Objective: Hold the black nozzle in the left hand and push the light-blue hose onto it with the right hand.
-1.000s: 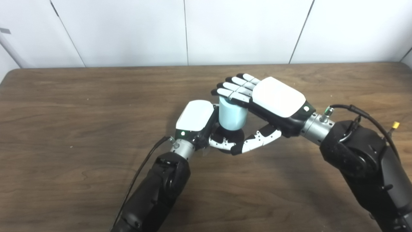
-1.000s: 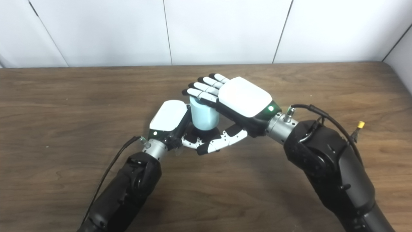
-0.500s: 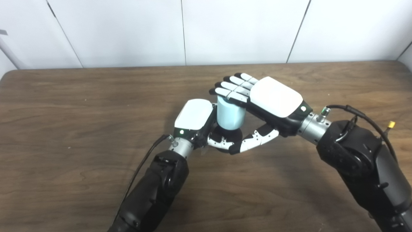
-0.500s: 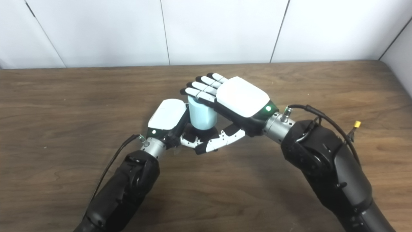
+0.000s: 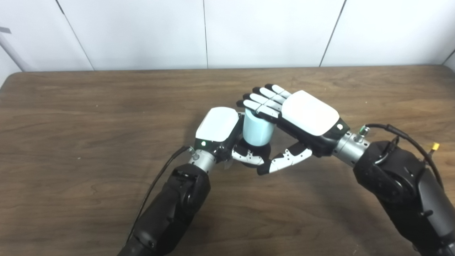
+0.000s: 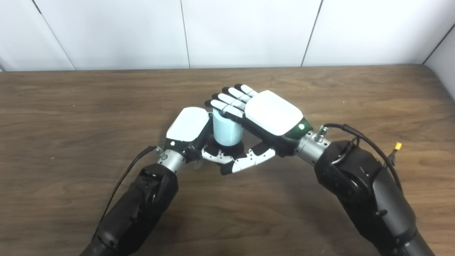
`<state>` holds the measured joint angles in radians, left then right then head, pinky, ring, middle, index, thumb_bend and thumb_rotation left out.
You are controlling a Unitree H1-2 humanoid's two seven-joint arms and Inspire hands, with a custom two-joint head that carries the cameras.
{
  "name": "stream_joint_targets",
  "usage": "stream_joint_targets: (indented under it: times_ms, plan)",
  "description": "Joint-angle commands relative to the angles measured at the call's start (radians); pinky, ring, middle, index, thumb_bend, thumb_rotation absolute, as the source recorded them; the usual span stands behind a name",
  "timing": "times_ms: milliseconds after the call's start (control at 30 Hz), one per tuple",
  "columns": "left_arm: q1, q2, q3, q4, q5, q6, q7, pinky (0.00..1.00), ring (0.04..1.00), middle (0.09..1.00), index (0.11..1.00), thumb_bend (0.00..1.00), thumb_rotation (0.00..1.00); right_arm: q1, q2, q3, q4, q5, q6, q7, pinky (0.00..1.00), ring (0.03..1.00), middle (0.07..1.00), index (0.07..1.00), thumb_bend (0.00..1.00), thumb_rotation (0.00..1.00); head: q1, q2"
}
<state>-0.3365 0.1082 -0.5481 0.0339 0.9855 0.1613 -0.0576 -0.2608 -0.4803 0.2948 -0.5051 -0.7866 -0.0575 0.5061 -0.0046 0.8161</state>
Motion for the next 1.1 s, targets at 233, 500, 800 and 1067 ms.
stream_joint_targets:
  times_ms: [233, 500, 800, 1067]
  plan:
    - [0.001, -0.003, 0.010, 0.012, 0.002, 0.004, -0.005, 0.39, 0.520, 0.472, 0.488, 0.53, 0.00, -0.065, 0.003, -0.060, -0.061, 0.162, 0.136, 0.103, 0.98, 0.970, 0.961, 0.951, 0.65, 1.00, 0.001, -0.006]
    - [0.005, -0.006, 0.014, 0.010, 0.000, 0.002, -0.009, 0.38, 0.503, 0.445, 0.495, 0.53, 0.00, -0.184, 0.076, -0.213, -0.109, 0.341, 0.273, 0.054, 0.81, 0.912, 0.943, 0.952, 0.59, 1.00, 0.004, -0.007]
    - [0.007, -0.007, 0.016, 0.010, 0.001, 0.001, -0.010, 0.38, 0.516, 0.462, 0.492, 0.53, 0.00, -0.170, 0.079, -0.266, -0.042, 0.395, 0.266, -0.026, 0.68, 0.761, 0.920, 0.954, 0.50, 1.00, 0.009, -0.007]
    - [0.012, -0.011, 0.035, -0.012, 0.019, 0.020, -0.002, 0.46, 0.581, 0.560, 0.499, 0.52, 0.03, -0.079, 0.084, -0.254, 0.003, 0.403, 0.272, -0.059, 0.74, 0.867, 0.923, 0.941, 0.56, 1.00, 0.008, -0.004]
